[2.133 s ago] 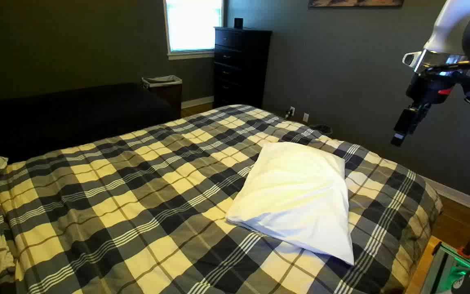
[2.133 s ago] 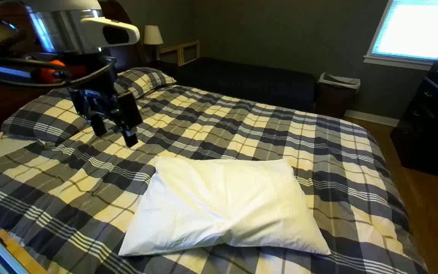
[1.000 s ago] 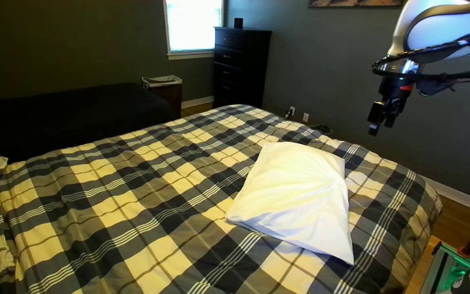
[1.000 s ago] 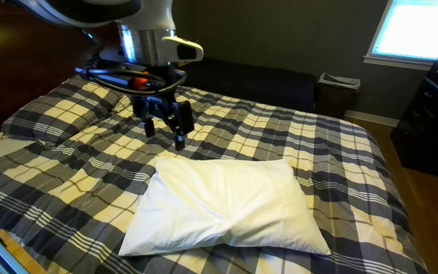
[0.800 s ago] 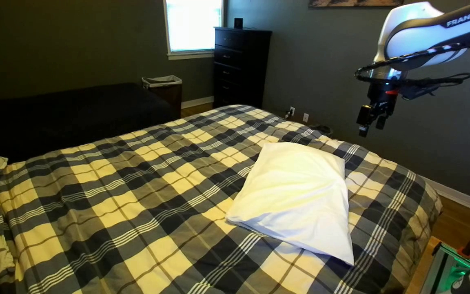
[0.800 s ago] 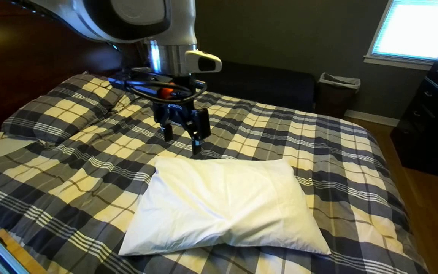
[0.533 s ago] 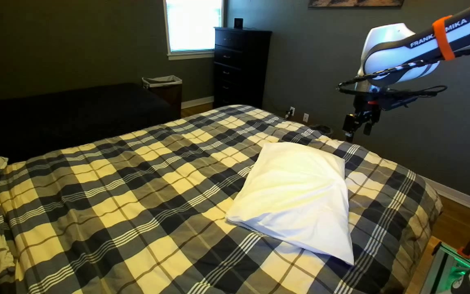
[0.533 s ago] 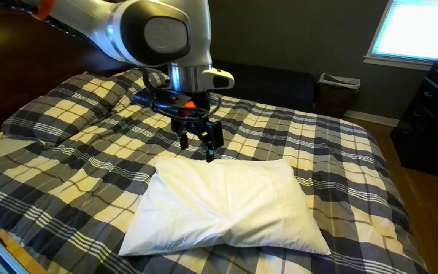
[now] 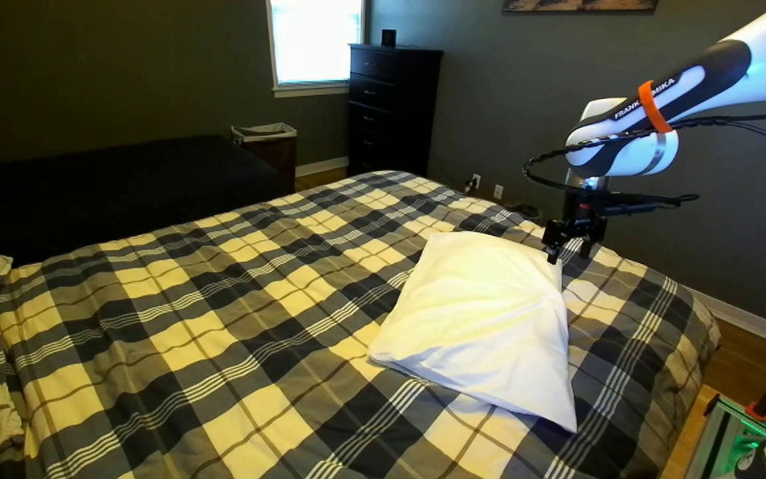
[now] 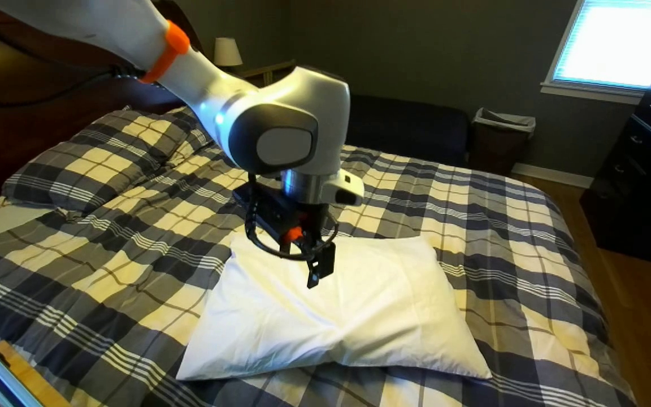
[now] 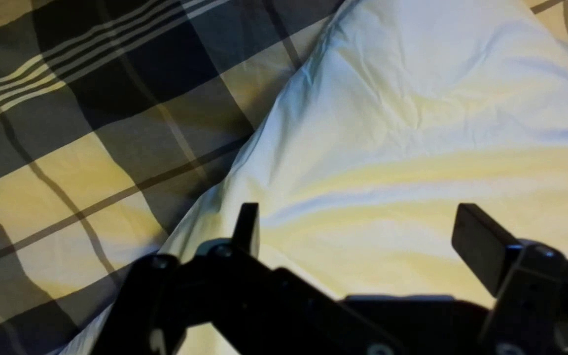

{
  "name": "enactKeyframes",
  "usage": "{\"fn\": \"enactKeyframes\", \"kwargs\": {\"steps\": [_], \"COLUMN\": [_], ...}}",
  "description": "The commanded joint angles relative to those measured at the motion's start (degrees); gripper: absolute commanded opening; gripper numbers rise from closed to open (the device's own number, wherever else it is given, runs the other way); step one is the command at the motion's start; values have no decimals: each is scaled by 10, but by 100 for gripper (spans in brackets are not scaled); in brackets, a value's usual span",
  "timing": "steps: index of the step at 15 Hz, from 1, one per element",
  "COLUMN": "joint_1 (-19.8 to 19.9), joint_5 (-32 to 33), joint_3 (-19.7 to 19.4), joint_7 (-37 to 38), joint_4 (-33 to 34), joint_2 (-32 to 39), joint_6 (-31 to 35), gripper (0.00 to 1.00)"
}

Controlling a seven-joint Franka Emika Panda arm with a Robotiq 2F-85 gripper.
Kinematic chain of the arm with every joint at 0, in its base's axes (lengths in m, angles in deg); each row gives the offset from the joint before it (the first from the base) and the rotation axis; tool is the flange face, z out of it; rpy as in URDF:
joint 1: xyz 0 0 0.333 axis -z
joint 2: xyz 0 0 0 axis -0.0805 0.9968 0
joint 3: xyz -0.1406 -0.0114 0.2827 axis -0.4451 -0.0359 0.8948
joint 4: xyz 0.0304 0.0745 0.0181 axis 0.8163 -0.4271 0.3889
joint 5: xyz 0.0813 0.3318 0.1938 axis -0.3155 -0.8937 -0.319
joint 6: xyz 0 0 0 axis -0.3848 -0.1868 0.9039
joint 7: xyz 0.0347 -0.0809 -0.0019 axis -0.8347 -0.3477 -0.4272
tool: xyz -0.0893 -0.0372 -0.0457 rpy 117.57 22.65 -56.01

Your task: Turn the white pillow around

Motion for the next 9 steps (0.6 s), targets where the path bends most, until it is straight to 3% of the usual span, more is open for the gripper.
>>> {"fn": "enactKeyframes", "kwargs": {"steps": [1,9], "joint_1": [16,44], "joint_5": [-71,-90], "joint_3": [1,9], "joint_7": [-29,-46], "joint_4": [7,5], "joint_2": [58,147], "joint_6": [37,138], "gripper": [100,100]}}
